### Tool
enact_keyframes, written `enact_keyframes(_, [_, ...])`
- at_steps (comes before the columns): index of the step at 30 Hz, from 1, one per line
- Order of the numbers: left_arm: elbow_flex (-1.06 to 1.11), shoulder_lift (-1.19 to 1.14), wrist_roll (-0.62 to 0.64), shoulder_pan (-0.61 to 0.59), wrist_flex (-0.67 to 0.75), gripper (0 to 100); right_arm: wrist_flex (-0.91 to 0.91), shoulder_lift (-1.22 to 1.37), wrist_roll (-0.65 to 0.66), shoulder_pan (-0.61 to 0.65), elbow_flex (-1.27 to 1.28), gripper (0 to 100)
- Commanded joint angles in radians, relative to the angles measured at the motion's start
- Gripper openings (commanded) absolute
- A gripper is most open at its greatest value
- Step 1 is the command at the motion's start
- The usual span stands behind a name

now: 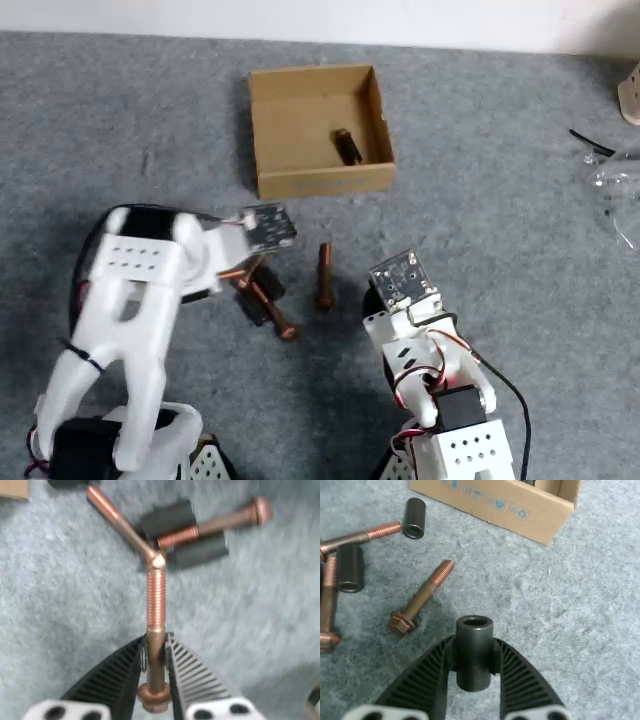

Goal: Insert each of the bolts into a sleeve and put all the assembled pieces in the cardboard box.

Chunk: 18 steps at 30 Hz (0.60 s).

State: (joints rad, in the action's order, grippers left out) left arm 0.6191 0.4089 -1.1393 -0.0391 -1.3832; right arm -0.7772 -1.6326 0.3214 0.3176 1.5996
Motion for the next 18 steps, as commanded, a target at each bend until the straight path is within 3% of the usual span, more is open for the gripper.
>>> enact_keyframes(1, [0.013,0.042,-0.319,-0.128,-0.006,1,0.044,-0.012,-0.003,-0.013,-0.012,0.5])
enact_keyframes(5, [0.016,0.041,-0.454,-0.214,-0.006,1,0.048,-0.012,-0.003,-0.013,-0.012,0.5])
enact_keyframes(11, [0.008,-0.008,-0.454,-0.225,0.055,1,0.071,-0.012,-0.003,-0.013,-0.007,0.5])
enact_keyframes(18, [-0.148,-0.303,-0.453,-0.209,0.057,1,0.071,-0.012,-0.003,-0.013,-0.007,0.5])
